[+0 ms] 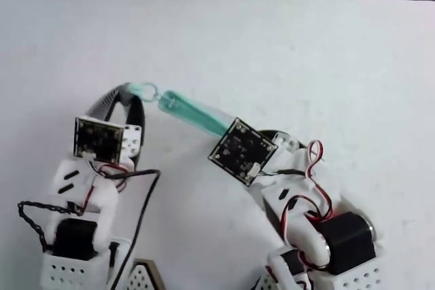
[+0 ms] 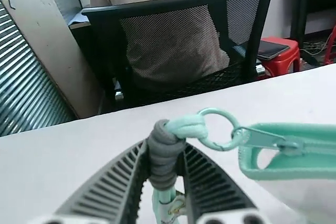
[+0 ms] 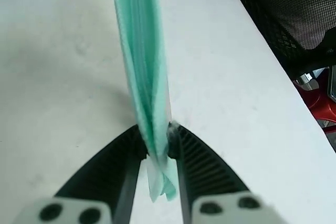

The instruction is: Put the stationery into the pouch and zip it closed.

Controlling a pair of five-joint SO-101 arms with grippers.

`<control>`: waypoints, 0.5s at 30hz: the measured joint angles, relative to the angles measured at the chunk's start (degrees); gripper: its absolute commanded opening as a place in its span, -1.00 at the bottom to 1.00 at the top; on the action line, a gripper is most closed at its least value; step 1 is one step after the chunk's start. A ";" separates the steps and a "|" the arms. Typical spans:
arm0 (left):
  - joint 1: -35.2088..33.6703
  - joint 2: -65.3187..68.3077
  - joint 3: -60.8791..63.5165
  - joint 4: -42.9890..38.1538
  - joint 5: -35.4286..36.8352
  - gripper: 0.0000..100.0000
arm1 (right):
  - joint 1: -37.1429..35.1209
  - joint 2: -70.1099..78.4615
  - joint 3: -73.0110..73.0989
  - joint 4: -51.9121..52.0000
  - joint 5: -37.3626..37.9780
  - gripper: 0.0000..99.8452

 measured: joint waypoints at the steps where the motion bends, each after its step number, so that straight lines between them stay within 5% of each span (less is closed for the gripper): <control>1: -0.44 0.00 0.00 0.00 -0.88 -0.96 | 0.00 0.00 0.18 0.00 -0.09 -0.96; 15: -8.62 0.00 3.78 -1.05 -5.98 -0.96 | -0.09 0.18 0.44 0.00 -0.18 -0.96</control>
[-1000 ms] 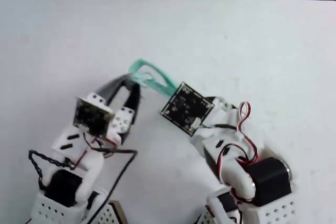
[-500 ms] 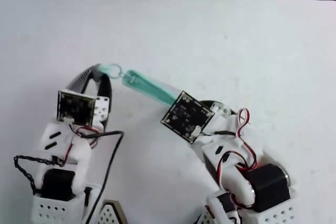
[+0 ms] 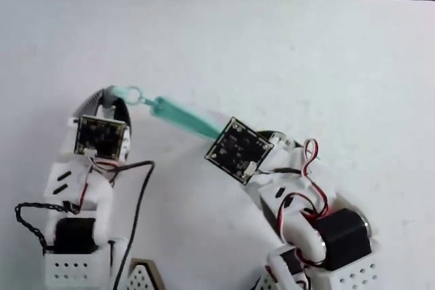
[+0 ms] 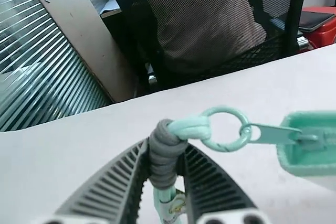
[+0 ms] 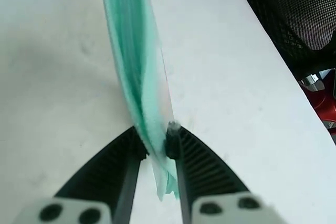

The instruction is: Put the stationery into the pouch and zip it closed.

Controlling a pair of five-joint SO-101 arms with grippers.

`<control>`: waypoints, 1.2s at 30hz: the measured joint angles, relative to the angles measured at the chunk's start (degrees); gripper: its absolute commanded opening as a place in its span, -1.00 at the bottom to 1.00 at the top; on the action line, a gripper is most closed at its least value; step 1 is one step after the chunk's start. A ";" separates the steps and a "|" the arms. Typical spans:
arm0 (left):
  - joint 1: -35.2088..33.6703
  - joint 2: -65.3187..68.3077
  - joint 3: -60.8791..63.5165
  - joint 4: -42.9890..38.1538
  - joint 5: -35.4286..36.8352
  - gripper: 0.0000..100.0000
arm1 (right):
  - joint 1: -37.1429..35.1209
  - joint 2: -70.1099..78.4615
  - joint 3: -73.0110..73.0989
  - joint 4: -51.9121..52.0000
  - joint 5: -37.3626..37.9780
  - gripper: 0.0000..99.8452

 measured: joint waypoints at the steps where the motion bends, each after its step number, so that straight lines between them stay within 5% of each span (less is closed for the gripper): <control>1: -1.14 0.00 0.00 0.00 0.00 -0.96 | 0.09 0.00 0.53 0.09 0.00 -0.96; 7: -8.97 -0.09 1.49 -2.02 -1.58 -0.96 | 0.79 0.09 2.20 0.88 0.09 -0.96; 17: -5.45 -0.26 3.52 -3.52 -3.34 -0.95 | 1.41 0.70 2.29 0.88 0.09 -0.96; 22: -2.29 0.26 7.12 -3.69 -4.75 -0.61 | 1.14 0.79 5.71 0.79 0.09 -0.96; 36: -5.36 0.70 24.44 -7.74 -21.98 -0.51 | 8.88 0.97 32.53 -21.98 -3.34 -0.96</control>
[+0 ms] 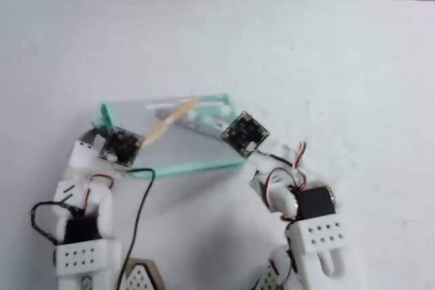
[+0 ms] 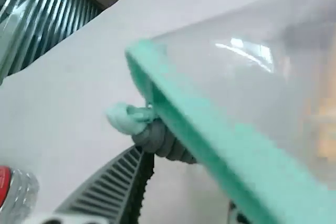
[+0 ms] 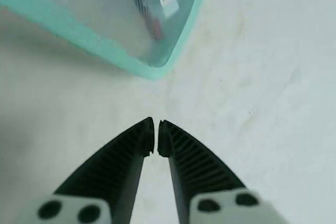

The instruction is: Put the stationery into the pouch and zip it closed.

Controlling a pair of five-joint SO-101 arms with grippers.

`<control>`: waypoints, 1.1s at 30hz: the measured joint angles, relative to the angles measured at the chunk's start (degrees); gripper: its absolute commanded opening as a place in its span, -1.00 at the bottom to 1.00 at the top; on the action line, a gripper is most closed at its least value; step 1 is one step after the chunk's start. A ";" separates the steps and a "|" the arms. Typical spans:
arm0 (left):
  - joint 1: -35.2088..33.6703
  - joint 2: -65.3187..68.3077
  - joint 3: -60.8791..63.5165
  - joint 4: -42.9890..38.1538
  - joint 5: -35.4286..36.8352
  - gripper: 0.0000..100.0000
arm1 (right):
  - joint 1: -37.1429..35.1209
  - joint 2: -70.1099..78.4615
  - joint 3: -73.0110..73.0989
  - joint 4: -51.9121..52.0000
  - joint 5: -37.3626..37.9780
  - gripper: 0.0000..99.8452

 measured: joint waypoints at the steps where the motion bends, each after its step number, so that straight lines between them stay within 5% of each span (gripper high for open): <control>1: 0.18 0.09 0.00 0.26 -1.14 -0.51 | 0.26 0.00 1.41 -1.76 -1.05 -0.96; 10: 8.53 0.00 -10.73 14.68 3.52 -0.45 | 3.69 0.00 6.51 -6.33 -4.57 -0.96; 22: 8.62 -0.88 -47.30 56.35 0.70 -0.42 | 5.63 0.00 11.08 -11.25 -4.57 -0.96; 28: 7.38 -0.88 -50.46 53.80 0.35 -0.53 | 5.63 0.00 11.25 -11.25 -4.57 -0.96; 33: 0.79 -0.88 -36.22 42.02 -1.76 -0.83 | 8.18 0.00 11.60 -11.52 -4.57 -0.96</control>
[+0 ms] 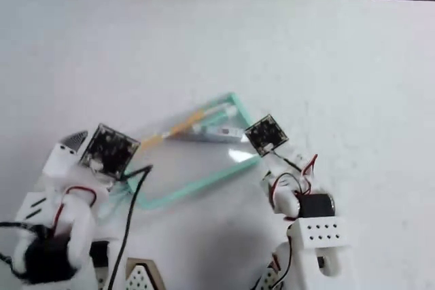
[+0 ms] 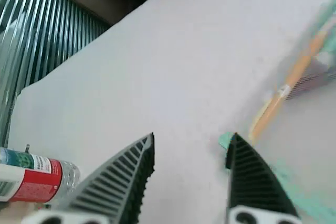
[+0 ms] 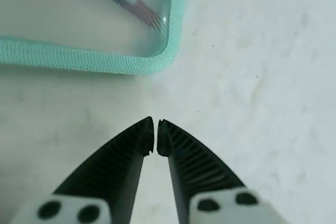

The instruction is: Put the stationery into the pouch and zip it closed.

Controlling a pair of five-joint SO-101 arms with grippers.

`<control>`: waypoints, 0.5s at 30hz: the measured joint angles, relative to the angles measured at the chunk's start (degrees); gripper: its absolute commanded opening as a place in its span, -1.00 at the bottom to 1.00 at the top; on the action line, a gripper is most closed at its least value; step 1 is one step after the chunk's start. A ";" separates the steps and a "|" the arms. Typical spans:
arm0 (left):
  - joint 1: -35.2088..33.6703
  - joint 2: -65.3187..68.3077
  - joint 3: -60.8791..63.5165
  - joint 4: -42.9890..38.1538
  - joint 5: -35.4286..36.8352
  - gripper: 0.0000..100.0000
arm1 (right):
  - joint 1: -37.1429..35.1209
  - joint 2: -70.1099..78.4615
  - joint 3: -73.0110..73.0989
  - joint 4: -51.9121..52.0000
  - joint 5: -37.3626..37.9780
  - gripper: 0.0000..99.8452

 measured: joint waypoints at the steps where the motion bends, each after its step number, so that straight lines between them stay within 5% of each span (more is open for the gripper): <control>1: -1.67 0.00 3.96 -3.08 -1.14 -0.88 | 0.70 0.00 0.00 -0.09 0.00 -0.96; 5: -4.48 0.88 16.88 -10.46 -2.02 -0.95 | 1.23 0.00 0.00 -0.09 0.00 -0.96; 15: 2.99 0.88 19.52 -6.15 3.43 -0.94 | 1.23 0.00 1.49 -2.20 0.00 -0.96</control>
